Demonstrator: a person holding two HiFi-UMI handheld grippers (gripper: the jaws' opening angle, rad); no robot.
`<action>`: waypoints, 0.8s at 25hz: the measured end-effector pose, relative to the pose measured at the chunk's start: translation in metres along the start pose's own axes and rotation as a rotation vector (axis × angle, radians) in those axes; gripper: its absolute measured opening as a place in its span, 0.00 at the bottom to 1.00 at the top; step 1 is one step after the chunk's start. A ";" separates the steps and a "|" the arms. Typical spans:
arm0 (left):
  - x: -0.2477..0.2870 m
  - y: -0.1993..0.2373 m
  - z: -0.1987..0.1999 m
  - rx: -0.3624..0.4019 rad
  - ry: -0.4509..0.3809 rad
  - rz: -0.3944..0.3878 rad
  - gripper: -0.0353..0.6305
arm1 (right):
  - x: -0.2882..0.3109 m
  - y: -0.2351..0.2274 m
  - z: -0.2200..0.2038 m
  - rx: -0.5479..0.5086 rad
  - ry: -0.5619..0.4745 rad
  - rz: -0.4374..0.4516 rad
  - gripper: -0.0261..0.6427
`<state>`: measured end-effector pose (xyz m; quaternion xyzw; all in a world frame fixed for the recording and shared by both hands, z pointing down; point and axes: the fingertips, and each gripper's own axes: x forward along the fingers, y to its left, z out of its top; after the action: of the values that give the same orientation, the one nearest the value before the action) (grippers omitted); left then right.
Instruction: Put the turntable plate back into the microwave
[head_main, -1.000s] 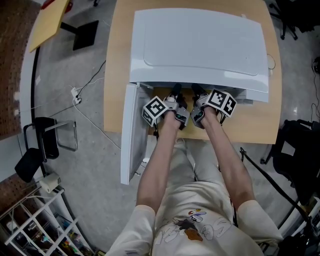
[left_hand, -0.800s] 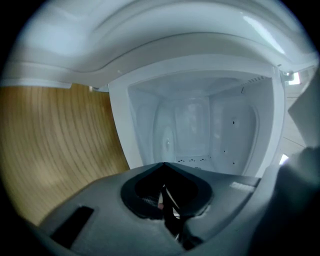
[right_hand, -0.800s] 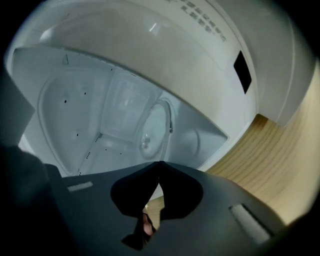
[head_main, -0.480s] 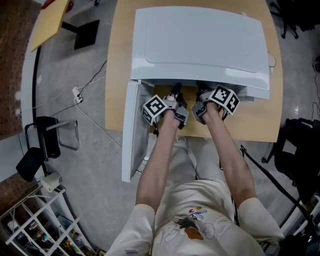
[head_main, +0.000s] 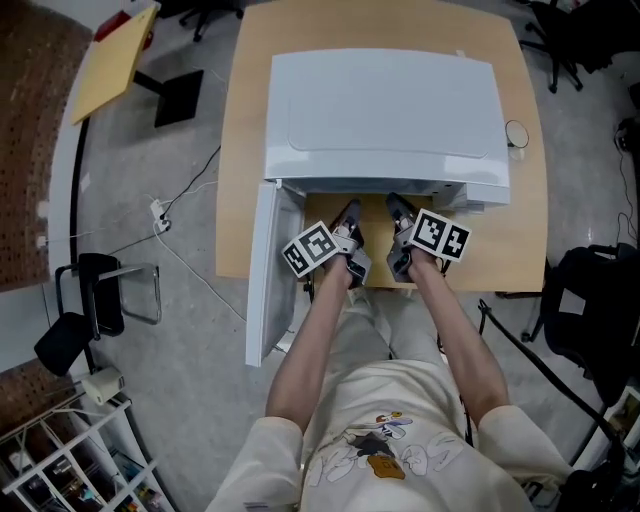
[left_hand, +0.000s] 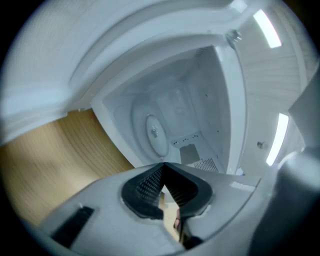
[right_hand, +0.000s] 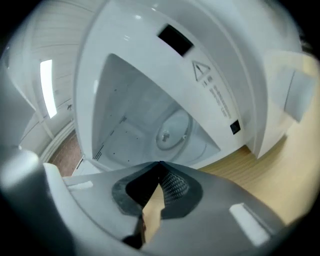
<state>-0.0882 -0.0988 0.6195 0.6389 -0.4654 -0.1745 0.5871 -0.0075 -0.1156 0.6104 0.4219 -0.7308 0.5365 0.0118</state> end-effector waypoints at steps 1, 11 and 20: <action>-0.004 -0.008 -0.003 0.084 0.018 0.012 0.05 | -0.008 0.006 0.000 -0.058 0.007 0.007 0.05; -0.059 -0.112 -0.047 0.746 0.057 0.080 0.06 | -0.094 0.048 -0.001 -0.560 0.057 -0.001 0.05; -0.083 -0.123 -0.091 0.764 0.128 0.075 0.06 | -0.129 0.067 -0.021 -0.725 0.024 -0.005 0.05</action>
<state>-0.0122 0.0056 0.5034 0.8037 -0.4823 0.0728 0.3407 0.0242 -0.0164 0.5065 0.3858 -0.8722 0.2475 0.1707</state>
